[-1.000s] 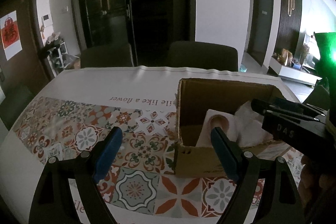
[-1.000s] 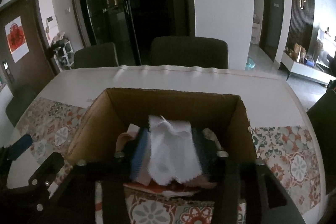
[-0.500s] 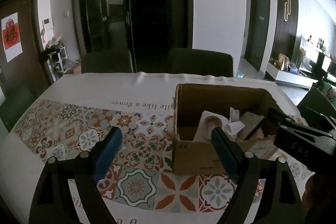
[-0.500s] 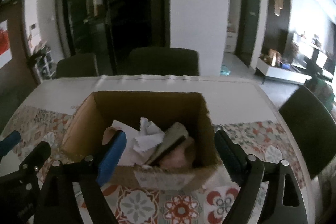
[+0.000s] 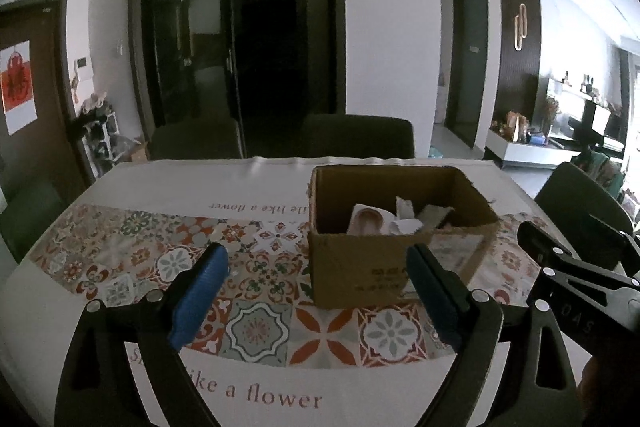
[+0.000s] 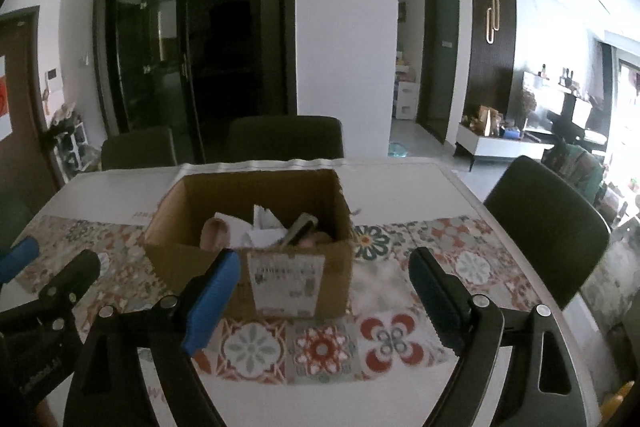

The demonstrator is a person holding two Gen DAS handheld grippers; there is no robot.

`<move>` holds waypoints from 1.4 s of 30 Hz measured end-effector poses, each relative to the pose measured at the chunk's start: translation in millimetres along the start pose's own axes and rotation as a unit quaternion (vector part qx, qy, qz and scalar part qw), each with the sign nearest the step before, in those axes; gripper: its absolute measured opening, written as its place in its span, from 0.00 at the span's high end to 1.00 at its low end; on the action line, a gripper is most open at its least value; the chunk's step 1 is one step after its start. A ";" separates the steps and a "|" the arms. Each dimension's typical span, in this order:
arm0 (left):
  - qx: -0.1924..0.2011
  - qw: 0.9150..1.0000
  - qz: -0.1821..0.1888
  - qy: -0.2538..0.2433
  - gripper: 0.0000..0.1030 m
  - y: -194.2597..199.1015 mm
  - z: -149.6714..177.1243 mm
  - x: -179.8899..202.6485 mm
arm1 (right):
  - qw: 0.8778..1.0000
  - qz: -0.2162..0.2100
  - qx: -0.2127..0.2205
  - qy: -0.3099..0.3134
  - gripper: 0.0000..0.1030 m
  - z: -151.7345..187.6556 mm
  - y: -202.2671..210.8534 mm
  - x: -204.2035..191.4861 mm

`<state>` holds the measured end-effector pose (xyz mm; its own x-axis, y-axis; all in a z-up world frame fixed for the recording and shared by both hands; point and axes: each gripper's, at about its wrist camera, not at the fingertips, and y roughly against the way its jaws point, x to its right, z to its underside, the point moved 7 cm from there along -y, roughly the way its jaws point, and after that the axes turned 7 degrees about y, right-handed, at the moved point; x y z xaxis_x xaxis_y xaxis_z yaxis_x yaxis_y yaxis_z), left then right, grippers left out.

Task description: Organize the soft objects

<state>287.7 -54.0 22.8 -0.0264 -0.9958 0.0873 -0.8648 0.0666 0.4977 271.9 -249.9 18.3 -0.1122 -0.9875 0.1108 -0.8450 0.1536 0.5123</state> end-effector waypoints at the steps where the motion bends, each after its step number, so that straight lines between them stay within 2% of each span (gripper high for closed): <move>1: 0.003 1.000 0.001 -0.002 0.10 5.8 1.7 0.6 | 1.000 -0.001 0.001 -0.003 0.15 2.6 5.4 0.9; 5: 0.023 1.000 0.000 -0.004 0.09 32.0 8.8 0.2 | 1.000 -0.009 0.010 -0.017 0.15 15.2 30.0 6.1; 19: 0.048 0.999 0.017 -0.007 0.00 96.6 38.6 -4.7 | 0.999 -0.015 0.034 -0.020 0.15 46.5 98.8 9.3; 28: 0.046 0.999 0.016 0.001 0.00 111.9 62.9 -12.2 | 0.999 -0.004 0.052 -0.005 0.15 65.4 121.6 4.6; 42: 0.028 1.000 0.013 0.007 0.00 105.3 83.1 -14.5 | 0.999 -0.015 0.038 -0.006 0.15 86.9 119.7 0.4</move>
<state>155.4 -37.8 2.2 -0.0425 -0.9929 0.1110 -0.8905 0.0881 0.4463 125.3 -235.1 5.7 -0.0911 -0.9921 0.0862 -0.8853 0.1203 0.4492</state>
